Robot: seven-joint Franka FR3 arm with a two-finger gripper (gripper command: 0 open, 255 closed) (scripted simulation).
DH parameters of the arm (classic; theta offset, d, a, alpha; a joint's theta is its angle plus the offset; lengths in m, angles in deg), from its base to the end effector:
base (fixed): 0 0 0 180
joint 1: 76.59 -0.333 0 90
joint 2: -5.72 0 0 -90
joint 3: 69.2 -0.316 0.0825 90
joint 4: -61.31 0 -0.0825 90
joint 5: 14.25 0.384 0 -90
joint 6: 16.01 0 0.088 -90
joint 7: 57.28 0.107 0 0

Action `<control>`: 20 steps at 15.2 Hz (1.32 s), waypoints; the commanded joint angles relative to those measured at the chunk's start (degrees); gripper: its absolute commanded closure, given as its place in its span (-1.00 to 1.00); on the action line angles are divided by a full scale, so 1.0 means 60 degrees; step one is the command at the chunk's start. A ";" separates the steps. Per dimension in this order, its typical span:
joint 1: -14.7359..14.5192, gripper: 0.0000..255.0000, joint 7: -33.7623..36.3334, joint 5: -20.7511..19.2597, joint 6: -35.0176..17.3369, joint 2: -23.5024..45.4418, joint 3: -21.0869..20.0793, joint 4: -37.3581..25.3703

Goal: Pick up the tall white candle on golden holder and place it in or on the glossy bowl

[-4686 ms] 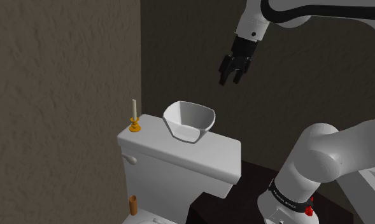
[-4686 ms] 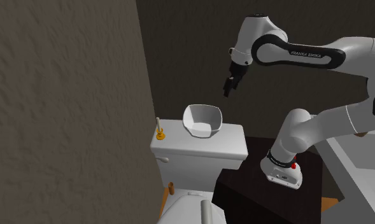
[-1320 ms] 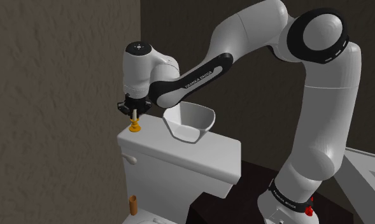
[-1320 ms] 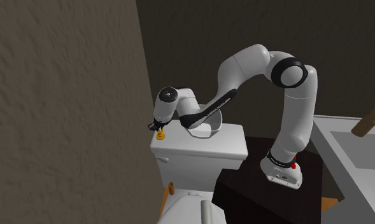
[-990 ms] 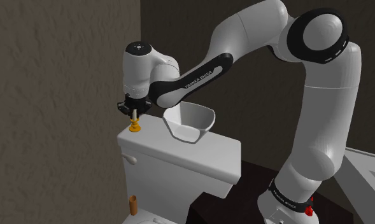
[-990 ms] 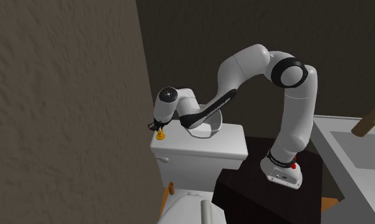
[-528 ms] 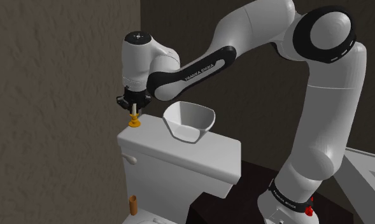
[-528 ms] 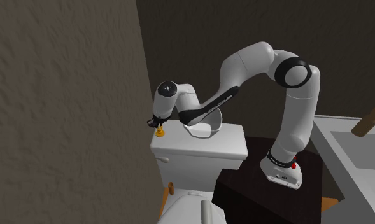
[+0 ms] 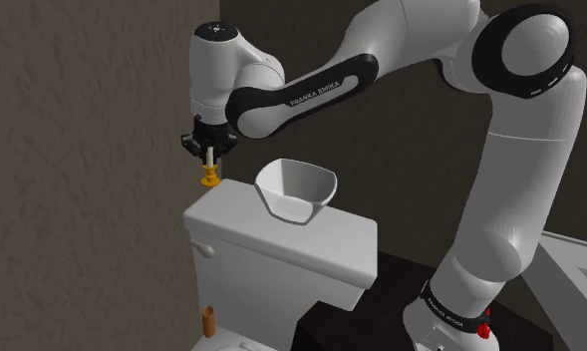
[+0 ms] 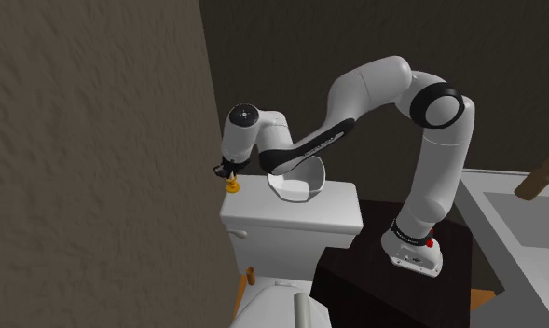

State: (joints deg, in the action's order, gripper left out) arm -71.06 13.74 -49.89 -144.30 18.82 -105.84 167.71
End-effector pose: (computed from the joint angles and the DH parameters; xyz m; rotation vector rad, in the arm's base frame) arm 0.5584 0.2902 0.4417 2.9327 -0.5689 0.6604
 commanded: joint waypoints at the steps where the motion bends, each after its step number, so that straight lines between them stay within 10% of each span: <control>1: 0.0030 1.00 -0.0144 0.0154 0.0155 -0.0112 -0.0044 -0.0095; 20: 0.0071 1.00 -0.1339 0.1127 0.2086 -0.0627 -0.0294 -0.1859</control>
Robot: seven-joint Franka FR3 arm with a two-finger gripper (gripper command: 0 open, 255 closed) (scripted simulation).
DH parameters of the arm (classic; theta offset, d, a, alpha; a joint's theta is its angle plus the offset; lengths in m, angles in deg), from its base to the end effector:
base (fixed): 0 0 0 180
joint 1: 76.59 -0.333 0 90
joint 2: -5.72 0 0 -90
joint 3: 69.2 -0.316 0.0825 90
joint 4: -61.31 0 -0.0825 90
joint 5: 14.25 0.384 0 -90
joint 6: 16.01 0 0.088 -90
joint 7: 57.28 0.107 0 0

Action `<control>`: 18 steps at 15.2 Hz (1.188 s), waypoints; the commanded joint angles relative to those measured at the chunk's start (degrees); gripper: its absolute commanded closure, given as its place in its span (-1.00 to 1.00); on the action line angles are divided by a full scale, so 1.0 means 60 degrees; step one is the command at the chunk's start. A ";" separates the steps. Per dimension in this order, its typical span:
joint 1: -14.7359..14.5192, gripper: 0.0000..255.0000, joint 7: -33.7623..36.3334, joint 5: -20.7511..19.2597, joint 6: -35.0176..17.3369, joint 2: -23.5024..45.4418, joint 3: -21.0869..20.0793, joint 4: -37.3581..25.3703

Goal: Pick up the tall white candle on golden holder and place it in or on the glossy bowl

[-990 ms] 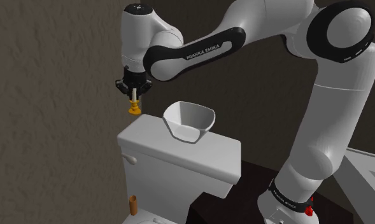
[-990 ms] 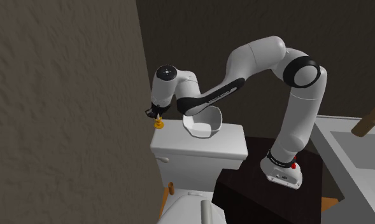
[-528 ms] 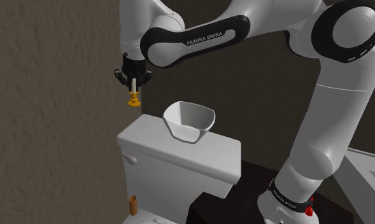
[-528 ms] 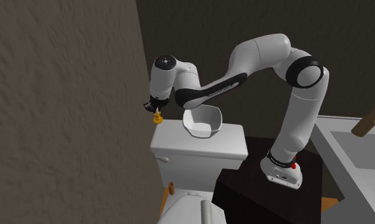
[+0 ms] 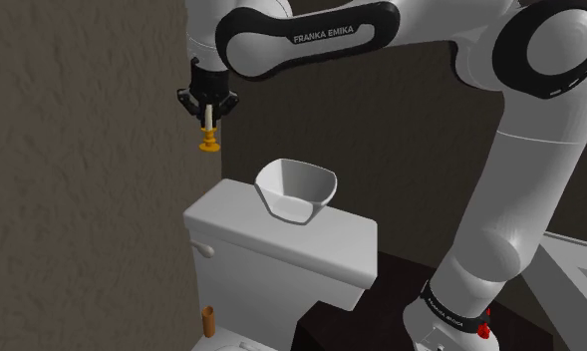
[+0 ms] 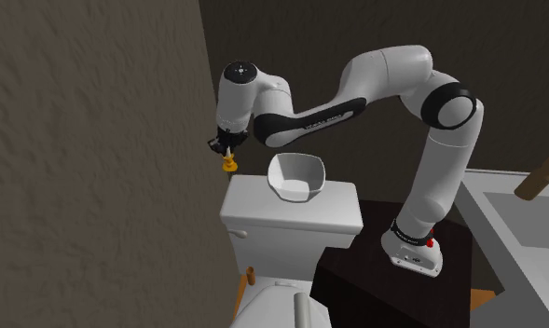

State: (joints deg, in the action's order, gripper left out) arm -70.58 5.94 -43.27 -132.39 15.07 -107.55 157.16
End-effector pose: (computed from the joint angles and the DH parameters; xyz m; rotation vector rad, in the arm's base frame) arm 0.5578 0.2899 0.5473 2.9328 -0.5687 0.6605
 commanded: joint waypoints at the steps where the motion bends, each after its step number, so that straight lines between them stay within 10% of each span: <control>1: -0.0017 1.00 -0.0089 0.0049 0.0214 -0.0005 -0.0017 -0.0221; 8: 0.0805 1.00 -0.1581 0.2174 -0.0935 -0.2923 0.0448 0.2687; 18: 0.0088 1.00 -0.3979 0.4223 -0.1434 -0.6877 0.2490 0.6414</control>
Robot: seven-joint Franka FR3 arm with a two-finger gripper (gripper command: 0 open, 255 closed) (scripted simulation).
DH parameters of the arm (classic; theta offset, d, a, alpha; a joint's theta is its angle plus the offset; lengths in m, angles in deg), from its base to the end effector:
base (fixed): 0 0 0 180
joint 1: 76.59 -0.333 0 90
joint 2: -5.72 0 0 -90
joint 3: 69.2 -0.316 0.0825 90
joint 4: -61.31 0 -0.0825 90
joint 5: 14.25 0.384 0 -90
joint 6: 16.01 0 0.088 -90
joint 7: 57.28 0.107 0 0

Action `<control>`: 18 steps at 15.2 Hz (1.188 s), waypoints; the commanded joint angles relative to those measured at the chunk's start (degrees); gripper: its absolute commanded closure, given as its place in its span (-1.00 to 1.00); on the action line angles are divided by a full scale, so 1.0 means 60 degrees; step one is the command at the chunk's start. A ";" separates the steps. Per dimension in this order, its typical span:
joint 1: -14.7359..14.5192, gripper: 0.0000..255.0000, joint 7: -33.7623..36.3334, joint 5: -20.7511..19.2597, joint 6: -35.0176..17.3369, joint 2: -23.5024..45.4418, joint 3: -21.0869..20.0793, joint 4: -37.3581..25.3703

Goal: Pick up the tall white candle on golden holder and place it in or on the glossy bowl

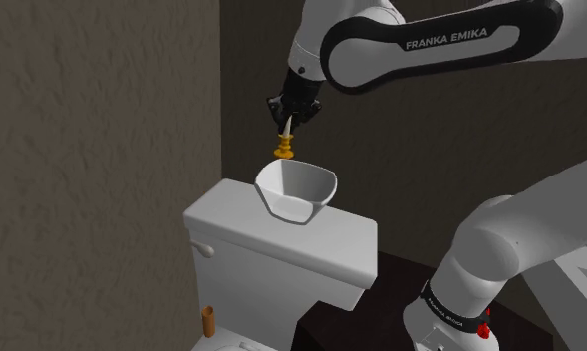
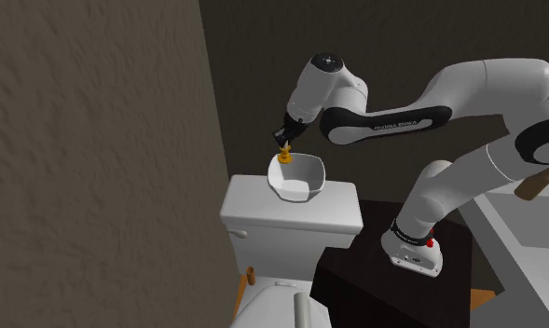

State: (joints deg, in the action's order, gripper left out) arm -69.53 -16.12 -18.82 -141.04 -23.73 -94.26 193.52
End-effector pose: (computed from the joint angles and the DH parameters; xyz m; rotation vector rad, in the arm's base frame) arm 0.4142 0.1579 0.5565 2.9302 -0.5687 0.6591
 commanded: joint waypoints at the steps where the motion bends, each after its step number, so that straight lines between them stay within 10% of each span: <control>1: -0.0180 1.00 -0.0497 0.0232 0.0039 -0.0770 0.0483 0.0664; 18: -0.0266 1.00 -0.0376 0.0257 -0.1532 -0.1042 0.0469 0.2507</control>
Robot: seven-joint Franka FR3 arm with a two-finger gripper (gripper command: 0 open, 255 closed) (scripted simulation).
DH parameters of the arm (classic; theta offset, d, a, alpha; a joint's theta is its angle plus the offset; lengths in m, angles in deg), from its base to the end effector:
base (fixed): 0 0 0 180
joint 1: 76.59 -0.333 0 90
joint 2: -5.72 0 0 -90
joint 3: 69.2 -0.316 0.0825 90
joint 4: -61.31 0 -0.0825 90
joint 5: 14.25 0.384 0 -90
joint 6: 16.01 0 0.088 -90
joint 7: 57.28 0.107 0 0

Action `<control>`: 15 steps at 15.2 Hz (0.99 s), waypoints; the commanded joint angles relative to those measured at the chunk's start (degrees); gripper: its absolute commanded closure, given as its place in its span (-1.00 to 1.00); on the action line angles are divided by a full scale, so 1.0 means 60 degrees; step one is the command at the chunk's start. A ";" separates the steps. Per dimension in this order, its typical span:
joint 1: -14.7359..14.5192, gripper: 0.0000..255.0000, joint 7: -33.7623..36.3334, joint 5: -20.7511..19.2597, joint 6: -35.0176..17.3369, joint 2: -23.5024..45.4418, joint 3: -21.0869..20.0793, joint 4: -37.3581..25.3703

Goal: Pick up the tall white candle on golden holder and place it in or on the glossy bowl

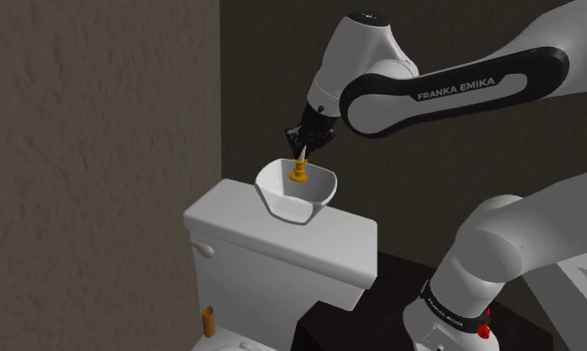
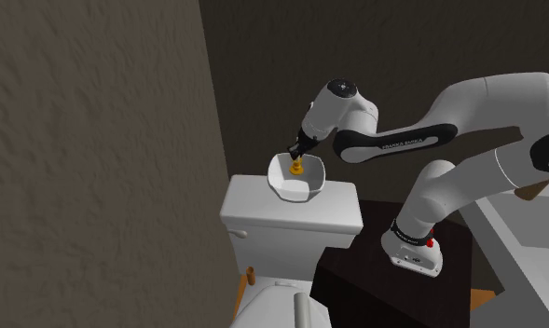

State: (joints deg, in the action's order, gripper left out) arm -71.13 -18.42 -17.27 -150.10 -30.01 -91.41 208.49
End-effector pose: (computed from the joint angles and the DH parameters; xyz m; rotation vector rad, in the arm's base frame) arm 0.3807 0.1229 0.4911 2.9327 -0.5685 0.6593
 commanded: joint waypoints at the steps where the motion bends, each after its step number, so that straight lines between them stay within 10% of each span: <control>1: 0.0001 1.00 0.0007 -0.0001 -0.0022 0.0005 -0.0006 0.0014; 5: 0.0001 1.00 0.0007 -0.0001 -0.0020 0.0005 -0.0006 0.0013; 6: 0.0001 -1.00 0.0007 -0.0001 -0.0020 0.0005 -0.0006 0.0013; 15: -0.0292 -1.00 -0.0148 0.0217 0.1360 -0.0765 0.0162 -0.0589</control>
State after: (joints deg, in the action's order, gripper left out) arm -72.59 -19.04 -16.18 -143.65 -33.72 -90.71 205.68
